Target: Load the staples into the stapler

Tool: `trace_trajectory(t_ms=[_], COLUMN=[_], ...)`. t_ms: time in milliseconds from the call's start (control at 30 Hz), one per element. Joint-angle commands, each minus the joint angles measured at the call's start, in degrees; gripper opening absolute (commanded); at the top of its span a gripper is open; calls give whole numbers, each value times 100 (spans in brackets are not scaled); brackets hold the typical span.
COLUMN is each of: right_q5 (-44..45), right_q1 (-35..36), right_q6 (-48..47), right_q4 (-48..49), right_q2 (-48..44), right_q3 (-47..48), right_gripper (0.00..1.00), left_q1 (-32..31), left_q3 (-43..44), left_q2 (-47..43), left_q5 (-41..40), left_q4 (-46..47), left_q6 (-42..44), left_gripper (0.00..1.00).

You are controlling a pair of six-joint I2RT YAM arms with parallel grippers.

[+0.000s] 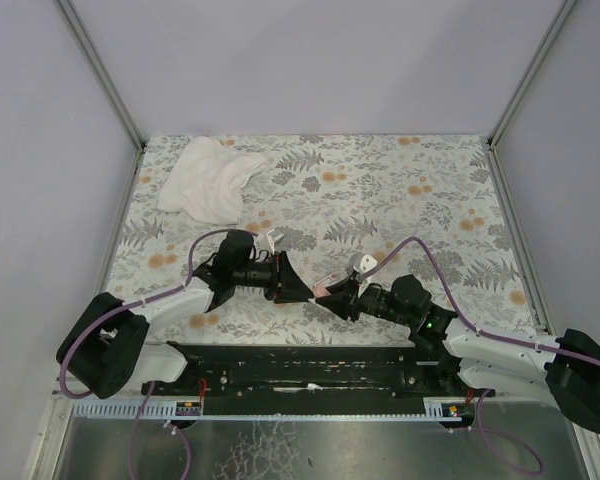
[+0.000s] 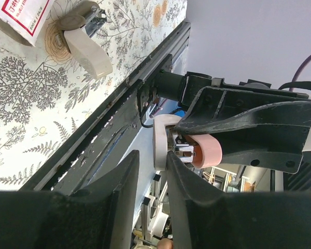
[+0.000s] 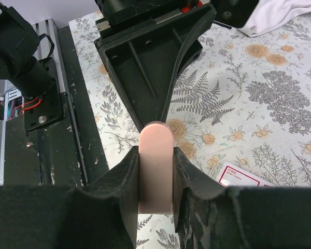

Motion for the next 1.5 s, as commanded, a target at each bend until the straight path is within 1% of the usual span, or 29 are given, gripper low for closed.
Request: trace_trajectory(t_ms=[0,233,333,400,467,500,533,600,633,667,700,733,767,833,867,933,967,1067,1133,1200,1333,1467], right_q5=[-99,-88,-81,-61,2,65,150,378,508,675,851,1070,1257,1563,1715,1916,2008,2292,2368,2458,2767,3182], right_q1=[42,38,45,38,36,39,40,38,38,42,39,38,37,37,34,33,35,37,43,37,43,48], right_q6=[152,135,136,133,145,148,167,216,249,298,353,418,483,663,781,1028,1174,1613,1869,2155,2529,2580], right_q4=[1039,1058,1055,1056,1057,1053,1063,1074,1067,1048,997,896,769,273,-18,-700,-1082,-2188,-2508,-2833,-3505,-4122], right_q2=[-50,-60,-60,-51,-51,-70,-102,-180,-242,-297,-367,-443,-531,-725,-802,-846,-815,-602,-395,-151,440,980], right_q3=[53,31,35,21,-5,-31,-58,-135,-174,-218,-247,-265,-254,-156,-49,283,505,1310,1658,1977,2607,3083], right_gripper=[0,0,0,0,1,2,5,13,19,29,43,53,61,76,80,93,97,98,98,96,88,82], left_q1=[-281,-385,-424,-451,-462,-462,-455,-454,-454,-449,-451,-443,-449,-445,-451,-462,-470,-495,-529,-556,-634,-691], left_q3=[-5,23,19,26,7,-16,-44,-157,-229,-243,-236,-222,-191,-119,-56,113,217,547,707,862,995,1013], left_q2=[85,191,213,214,192,157,115,-28,-105,-198,-271,-349,-420,-571,-649,-838,-936,-1139,-1189,-1162,-1048,-1017], left_q5=[323,306,287,264,180,101,-18,-350,-489,-674,-842,-1031,-1222,-1643,-1936,-2520,-2848,-3847,-4402,-4748,-5048,-5157], left_q4=[949,1042,1154,1266,1305,1313,1307,1356,1370,1327,1225,1107,998,834,655,235,-14,-808,-1215,-1542,-1741,-1821], left_q6=[-354,-423,-501,-592,-660,-701,-775,-916,-961,-946,-886,-805,-735,-581,-476,-181,22,437,522,526,525,526], left_gripper=[27,29,27,19,9,3,0,0,0,0,0,0,0,0,0,0,0,0,0,0,0,0])
